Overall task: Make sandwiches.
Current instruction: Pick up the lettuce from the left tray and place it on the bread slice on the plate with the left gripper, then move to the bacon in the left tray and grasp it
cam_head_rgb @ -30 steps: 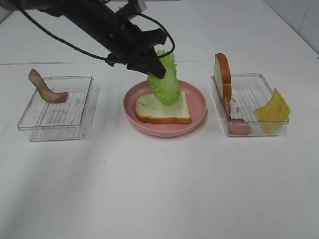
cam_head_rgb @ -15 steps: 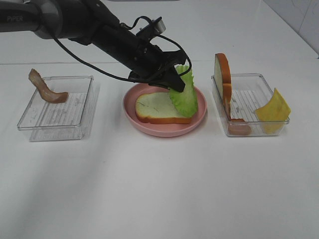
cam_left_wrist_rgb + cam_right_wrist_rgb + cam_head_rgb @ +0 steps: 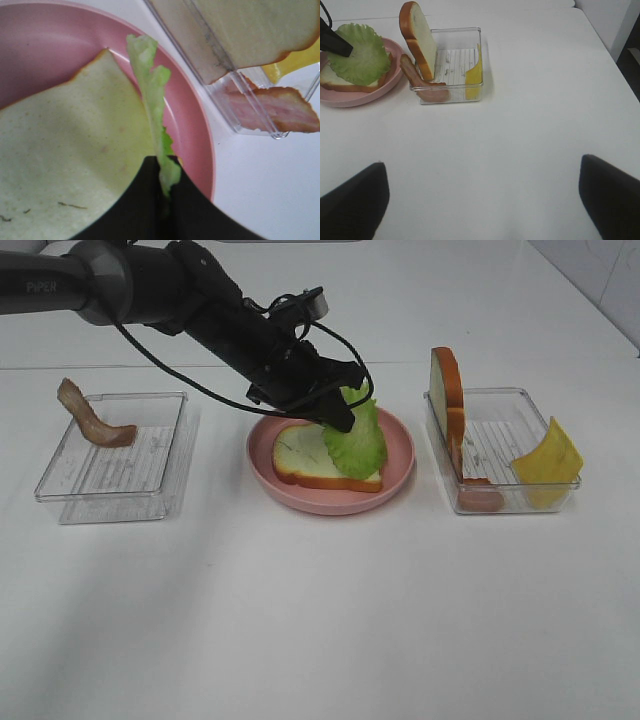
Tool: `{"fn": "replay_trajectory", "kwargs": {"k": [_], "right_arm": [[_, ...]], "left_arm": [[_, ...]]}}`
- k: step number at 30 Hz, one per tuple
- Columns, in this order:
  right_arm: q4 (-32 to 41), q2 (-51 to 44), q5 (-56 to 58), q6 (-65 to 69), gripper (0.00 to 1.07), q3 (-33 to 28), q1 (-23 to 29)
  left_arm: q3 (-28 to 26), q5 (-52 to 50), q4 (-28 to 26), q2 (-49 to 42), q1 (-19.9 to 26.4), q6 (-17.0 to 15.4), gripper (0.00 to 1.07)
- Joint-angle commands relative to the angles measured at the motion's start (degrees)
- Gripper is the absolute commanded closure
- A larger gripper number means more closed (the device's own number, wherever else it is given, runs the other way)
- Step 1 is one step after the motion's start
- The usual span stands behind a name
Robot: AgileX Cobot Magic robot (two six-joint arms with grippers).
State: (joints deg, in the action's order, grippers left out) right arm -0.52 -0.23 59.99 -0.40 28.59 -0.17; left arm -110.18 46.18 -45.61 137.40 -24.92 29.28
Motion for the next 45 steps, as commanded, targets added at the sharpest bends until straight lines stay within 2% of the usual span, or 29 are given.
{"fn": "replay_trajectory", "kwargs": {"k": [1, 11, 12, 13, 14, 15, 16, 17, 18, 19, 20, 21, 22, 23, 24, 25, 27, 28, 30, 31, 32, 34, 35, 36, 37, 38, 39, 43, 45], "right_arm": [[0.2, -1.3, 0.2, 0.4, 0.09, 0.1, -0.1], [0.2, -1.3, 0.2, 0.4, 0.09, 0.1, -0.1], [0.2, -1.3, 0.2, 0.4, 0.09, 0.1, -0.1], [0.2, -1.3, 0.2, 0.4, 0.09, 0.1, -0.1], [0.2, -1.3, 0.2, 0.4, 0.09, 0.1, -0.1], [0.2, -1.3, 0.2, 0.4, 0.09, 0.1, -0.1], [0.2, -1.3, 0.2, 0.4, 0.09, 0.1, -0.1], [0.2, -1.3, 0.2, 0.4, 0.09, 0.1, -0.1], [0.2, -1.3, 0.2, 0.4, 0.09, 0.1, -0.1], [0.2, -1.3, 0.2, 0.4, 0.09, 0.1, -0.1], [0.2, -1.3, 0.2, 0.4, 0.09, 0.1, -0.1], [0.2, -1.3, 0.2, 0.4, 0.09, 0.1, -0.1], [0.2, -1.3, 0.2, 0.4, 0.09, 0.1, -0.1], [0.2, -1.3, 0.2, 0.4, 0.09, 0.1, -0.1], [0.2, -1.3, 0.2, 0.4, 0.09, 0.1, -0.1], [0.2, -1.3, 0.2, 0.4, 0.09, 0.1, -0.1], [0.2, -1.3, 0.2, 0.4, 0.09, 0.1, -0.1], [0.2, -1.3, 0.2, 0.4, 0.09, 0.1, -0.1], [0.2, -1.3, 0.2, 0.4, 0.09, 0.1, -0.1], [0.2, -1.3, 0.2, 0.4, 0.09, 0.1, -0.1], [0.2, -1.3, 0.2, 0.4, 0.09, 0.1, -0.1], [0.2, -1.3, 0.2, 0.4, 0.09, 0.1, -0.1], [0.2, -1.3, 0.2, 0.4, 0.09, 0.1, -0.1], [0.2, -1.3, 0.2, 0.4, 0.09, 0.1, -0.1], [0.2, -1.3, 0.2, 0.4, 0.09, 0.1, -0.1], [0.2, -1.3, 0.2, 0.4, 0.09, 0.1, -0.1], [0.2, -1.3, 0.2, 0.4, 0.09, 0.1, -0.1], [0.2, -1.3, 0.2, 0.4, 0.09, 0.1, -0.1], [0.5, -1.3, 0.2, 0.7, 0.09, 0.1, -0.1]], "left_arm": [[-0.3, 0.4, 1.3, 0.3, -0.2, -0.9, 1.07], [-0.3, 0.3, 4.3, 0.3, -0.2, -1.8, 1.07], [-0.3, 0.3, 4.4, 0.2, -0.2, -1.8, 1.04], [-0.3, 0.3, 4.8, 0.0, -0.2, -1.8, 0.96], [-0.3, 0.3, 4.8, 0.0, -0.2, -1.8, 0.96], [-0.3, 0.1, 5.3, -0.4, -0.2, -2.2, 0.83], [-0.3, 0.1, 5.3, -0.4, -0.2, -2.2, 0.83], [-0.3, 0.1, 6.0, -0.6, -0.2, -2.8, 0.74], [-0.3, -0.2, 7.8, -1.1, -0.2, -4.3, 0.57], [-0.3, -0.2, 7.8, -1.1, -0.2, -4.3, 0.57], [-0.3, -0.6, 11.1, -1.5, -0.2, -7.2, 0.4], [-0.3, -0.6, 11.1, -1.5, -0.2, -7.2, 0.4], [-0.3, -0.6, 12.9, -1.9, -0.2, -9.1, 0.31], [-0.4, -0.6, 16.4, -2.6, -0.2, -12.4, 0.16], [-0.4, -0.6, 16.4, -2.6, -0.2, -12.4, 0.16], [-0.4, -0.1, 20.1, -3.8, -0.2, -15.0, 0.08], [-0.4, 0.4, 21.9, -4.7, -0.2, -16.2, 0.06], [-0.4, 1.8, 25.2, -6.6, -0.2, -17.9, 0.05], [-0.4, 2.8, 26.8, -7.7, -0.2, -18.4, 0.05], [-0.4, 5.3, 29.5, -9.7, -0.2, -20.1, 0.05], [-0.4, 5.3, 29.5, -9.7, -0.2, -20.1, 0.05], [-0.4, 9.9, 34.8, -12.5, 0.1, -25.2, 0.05], [-0.4, 9.9, 34.8, -12.5, 0.1, -25.2, 0.05], [-0.4, 14.3, 39.1, -13.9, 0.6, -28.5, 0.05], [-0.4, 17.0, 41.4, -14.5, 0.7, -30.0, 0.05], [-0.4, 17.0, 41.4, -14.5, 0.7, -30.0, 0.05], [-0.4, 21.7, 45.6, -15.4, 1.9, -31.7, 0.05], [-0.4, 25.9, 46.8, -15.8, 4.0, -31.7, 0.05], [-0.3, 27.0, 46.1, -16.4, 6.8, -30.8, 0.06]]}}
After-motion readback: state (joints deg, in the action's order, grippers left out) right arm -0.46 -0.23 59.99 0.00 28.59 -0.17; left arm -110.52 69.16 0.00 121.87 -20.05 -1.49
